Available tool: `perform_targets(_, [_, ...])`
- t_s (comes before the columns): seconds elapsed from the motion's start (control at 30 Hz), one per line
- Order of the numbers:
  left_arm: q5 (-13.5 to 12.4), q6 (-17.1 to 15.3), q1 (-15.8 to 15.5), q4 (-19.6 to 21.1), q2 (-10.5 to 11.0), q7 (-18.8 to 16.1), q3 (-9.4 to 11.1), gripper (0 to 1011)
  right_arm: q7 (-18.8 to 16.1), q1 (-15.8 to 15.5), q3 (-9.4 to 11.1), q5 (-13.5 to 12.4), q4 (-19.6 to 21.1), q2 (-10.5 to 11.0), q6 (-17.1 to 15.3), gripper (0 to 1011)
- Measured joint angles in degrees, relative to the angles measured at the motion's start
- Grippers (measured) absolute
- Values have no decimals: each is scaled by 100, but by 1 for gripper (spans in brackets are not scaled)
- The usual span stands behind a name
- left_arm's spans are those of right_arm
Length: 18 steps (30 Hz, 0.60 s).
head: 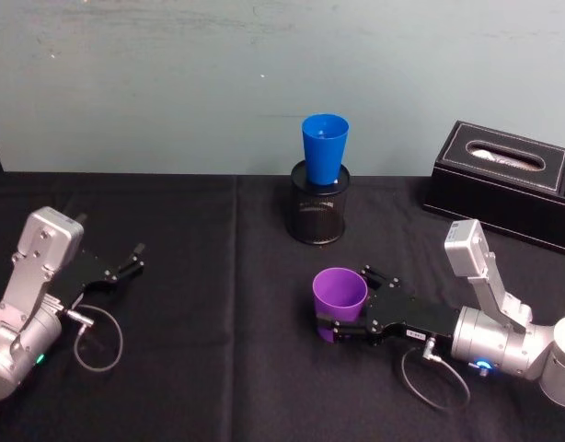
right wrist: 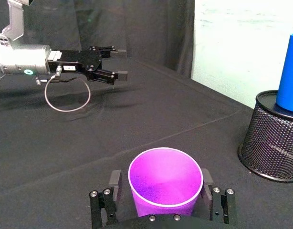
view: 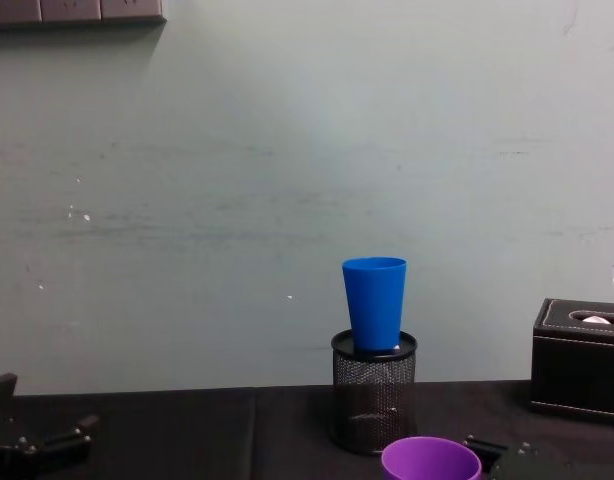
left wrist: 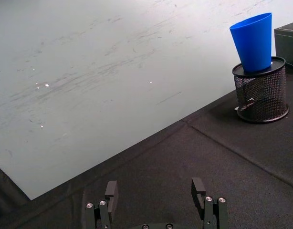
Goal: Pick up one cup with a gripper and tap it against the other cup.
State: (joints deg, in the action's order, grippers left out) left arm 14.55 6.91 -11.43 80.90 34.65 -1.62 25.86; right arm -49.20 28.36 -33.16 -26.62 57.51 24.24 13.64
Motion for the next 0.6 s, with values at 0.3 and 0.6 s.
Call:
perform_targets(0.3, [0,0,0,0,0,0,0,1011,28,-249,365,-372,501,57,122,1003])
perform_targets(0.6, [0,0,0,0,0,0,0,1011,1198,-644,876,-312,1189,79,169,1003])
